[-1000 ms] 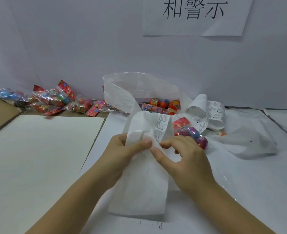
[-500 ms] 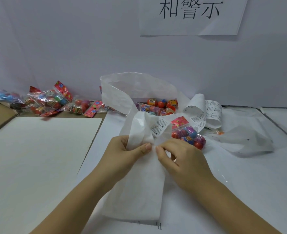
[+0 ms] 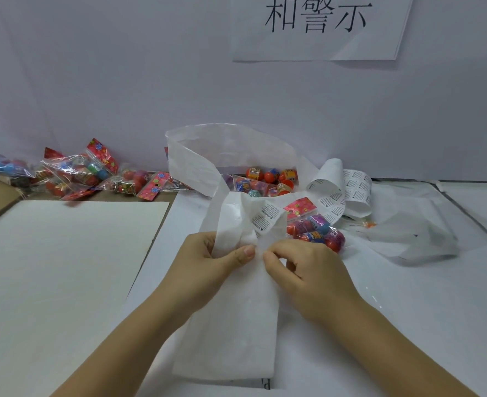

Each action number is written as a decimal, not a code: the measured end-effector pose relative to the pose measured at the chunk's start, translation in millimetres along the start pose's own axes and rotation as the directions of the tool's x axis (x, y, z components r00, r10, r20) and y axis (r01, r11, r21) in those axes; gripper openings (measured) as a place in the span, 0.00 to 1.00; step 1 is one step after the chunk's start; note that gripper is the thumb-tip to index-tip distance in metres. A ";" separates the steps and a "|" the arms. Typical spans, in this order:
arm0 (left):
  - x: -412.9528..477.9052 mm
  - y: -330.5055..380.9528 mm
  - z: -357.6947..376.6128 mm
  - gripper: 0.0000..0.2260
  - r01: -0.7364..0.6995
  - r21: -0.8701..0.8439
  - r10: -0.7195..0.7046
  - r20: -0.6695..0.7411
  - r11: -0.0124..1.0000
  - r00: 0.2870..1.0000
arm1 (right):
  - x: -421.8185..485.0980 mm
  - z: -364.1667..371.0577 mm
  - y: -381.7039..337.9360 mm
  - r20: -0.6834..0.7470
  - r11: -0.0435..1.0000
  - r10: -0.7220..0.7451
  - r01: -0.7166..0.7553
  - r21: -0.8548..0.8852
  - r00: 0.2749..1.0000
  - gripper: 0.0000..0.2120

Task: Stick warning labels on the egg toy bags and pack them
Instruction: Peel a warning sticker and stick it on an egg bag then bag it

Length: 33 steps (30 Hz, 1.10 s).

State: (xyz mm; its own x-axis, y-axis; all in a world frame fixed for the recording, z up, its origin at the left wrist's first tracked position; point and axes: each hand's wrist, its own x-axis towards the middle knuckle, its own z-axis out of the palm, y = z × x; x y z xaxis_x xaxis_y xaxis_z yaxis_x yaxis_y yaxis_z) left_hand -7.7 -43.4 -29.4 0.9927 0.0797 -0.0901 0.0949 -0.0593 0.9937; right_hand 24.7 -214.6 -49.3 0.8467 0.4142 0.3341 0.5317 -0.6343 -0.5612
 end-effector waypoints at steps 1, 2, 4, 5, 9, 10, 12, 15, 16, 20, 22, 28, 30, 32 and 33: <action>0.1 0.5 -0.7 0.02 0.008 0.002 -0.008 -0.002 1.000 1.000 | 0.3 -0.1 0.2 0.002 1.000 0.014 -0.014 0.019 1.000 0.11; 0.2 1.0 -1.4 0.02 0.016 0.005 -0.016 -0.002 1.000 1.000 | 0.6 -0.3 0.2 0.001 0.999 0.029 -0.029 0.039 1.000 0.11; 0.6 1.3 -2.6 0.02 0.030 0.008 -0.030 -0.012 1.000 0.999 | 1.6 0.1 0.6 -0.006 0.994 0.062 -0.062 0.089 0.998 0.11; 0.9 1.5 -3.1 0.02 0.036 0.007 -0.035 -0.021 0.999 0.999 | 2.1 0.5 0.7 -0.009 0.990 0.078 -0.076 0.115 0.997 0.12; 2.8 1.9 -4.8 0.04 0.055 0.026 -0.054 -0.034 0.998 0.998 | 2.6 1.1 2.7 -0.034 0.984 0.115 -0.110 0.141 0.993 0.13; 3.3 3.3 -7.2 0.03 0.071 0.029 -0.069 -0.045 0.997 0.997 | 3.2 0.1 2.9 -0.056 0.978 0.138 -0.127 0.167 0.989 0.13; 4.5 5.0 -15.4 0.02 0.118 0.056 -0.114 -0.069 0.991 0.991 | 4.9 -3.1 1.7 -0.099 0.944 0.218 -0.183 0.275 0.971 0.13; 7.0 5.8 -26.8 0.19 0.100 0.286 -0.037 -0.218 0.953 0.975 | 7.6 -7.8 -3.2 -0.130 0.865 0.345 -0.261 0.429 0.930 0.12; 7.4 4.6 -28.5 0.29 0.078 0.486 0.083 -0.300 0.870 0.950 | 7.6 -8.6 -4.9 -0.119 0.829 0.379 -0.280 0.485 0.918 0.11; 3.8 2.2 -23.1 0.32 -0.419 0.873 0.796 0.060 0.251 0.602 | 6.9 -10.9 -12.3 -0.020 0.704 0.442 -0.333 0.628 0.897 0.09; 0.4 -3.0 -12.4 0.23 -0.594 0.804 0.843 0.302 0.027 0.446 | 5.7 -11.4 -16.8 0.029 0.670 0.443 -0.353 0.653 0.896 0.09; -0.1 -9.1 -3.5 0.12 -0.627 0.779 0.824 0.359 -0.005 0.438 | 5.9 -16.4 -27.3 0.128 0.531 0.440 -0.372 0.762 0.889 0.16; -0.4 -8.1 -3.0 0.13 -0.644 0.760 0.853 0.273 0.092 0.444 | 6.6 -20.3 -28.6 0.163 0.436 0.397 -0.341 0.833 0.903 0.20; -1.5 -7.8 -0.5 0.12 -0.649 0.748 0.870 0.220 0.140 0.441 | 5.8 -21.1 -28.2 0.157 0.456 0.366 -0.324 0.829 0.917 0.20; -1.8 -8.0 0.2 0.12 -0.646 0.751 0.872 0.216 0.138 0.438 | 5.3 -20.4 -27.8 0.153 0.482 0.369 -0.329 0.812 0.917 0.19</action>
State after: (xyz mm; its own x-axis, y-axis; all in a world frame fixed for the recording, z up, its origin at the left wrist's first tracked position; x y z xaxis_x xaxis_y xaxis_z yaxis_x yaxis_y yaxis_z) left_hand -10.3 -43.3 -37.2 0.5341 -0.2321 0.8129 -0.5726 -0.8068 0.1458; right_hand 14.8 -208.2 -16.4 0.9694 0.2449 -0.0166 -0.0391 0.0873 -0.9954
